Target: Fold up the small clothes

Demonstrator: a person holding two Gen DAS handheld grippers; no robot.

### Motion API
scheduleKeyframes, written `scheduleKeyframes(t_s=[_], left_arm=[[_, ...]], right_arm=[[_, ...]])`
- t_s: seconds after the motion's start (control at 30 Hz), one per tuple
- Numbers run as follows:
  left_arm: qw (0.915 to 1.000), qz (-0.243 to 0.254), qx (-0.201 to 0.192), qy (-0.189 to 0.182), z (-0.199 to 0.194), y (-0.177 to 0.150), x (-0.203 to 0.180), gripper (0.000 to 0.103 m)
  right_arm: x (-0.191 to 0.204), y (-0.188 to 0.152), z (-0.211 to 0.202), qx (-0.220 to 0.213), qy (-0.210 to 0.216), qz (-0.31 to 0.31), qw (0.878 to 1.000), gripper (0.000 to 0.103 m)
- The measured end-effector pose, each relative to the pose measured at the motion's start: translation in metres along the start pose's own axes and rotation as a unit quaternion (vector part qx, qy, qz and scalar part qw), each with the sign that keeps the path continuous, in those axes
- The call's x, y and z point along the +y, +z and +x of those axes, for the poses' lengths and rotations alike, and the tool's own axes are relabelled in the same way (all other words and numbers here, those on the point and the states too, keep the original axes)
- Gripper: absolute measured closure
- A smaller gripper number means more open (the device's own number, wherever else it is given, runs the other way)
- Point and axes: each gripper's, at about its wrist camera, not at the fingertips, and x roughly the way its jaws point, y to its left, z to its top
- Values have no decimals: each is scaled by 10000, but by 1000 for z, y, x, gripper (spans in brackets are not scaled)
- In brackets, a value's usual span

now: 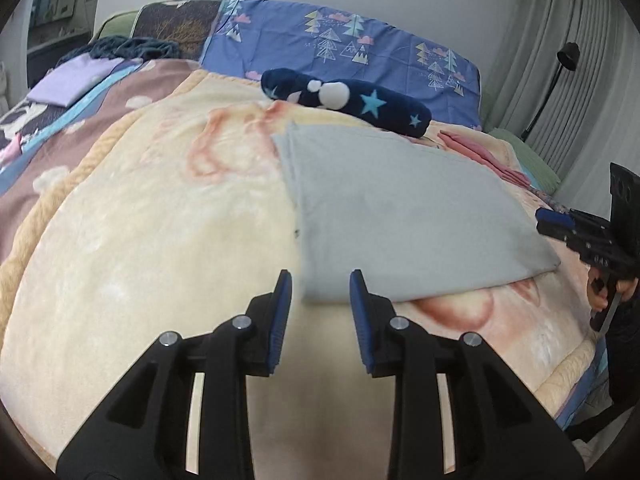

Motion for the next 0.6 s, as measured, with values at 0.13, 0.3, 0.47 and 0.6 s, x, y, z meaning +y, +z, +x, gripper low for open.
scheduleKeyframes(t_s=[0.13,0.3,0.47,0.6], left_arm=[[9993,100,204,-308,16,2,12,74],[9957,138,489,-778,35,4,13,72],[9927,16,553,-1068,50,21,11,93],[9870,-21,-124,-1604,20,44,1,93]], right_arm=[[46,8,21,181,275,-490,9983,71],[82,11,37,411,271,-838,9953,71],[101,12,47,530,120,-876,9947,71],[118,13,53,539,25,-1019,9933,71]])
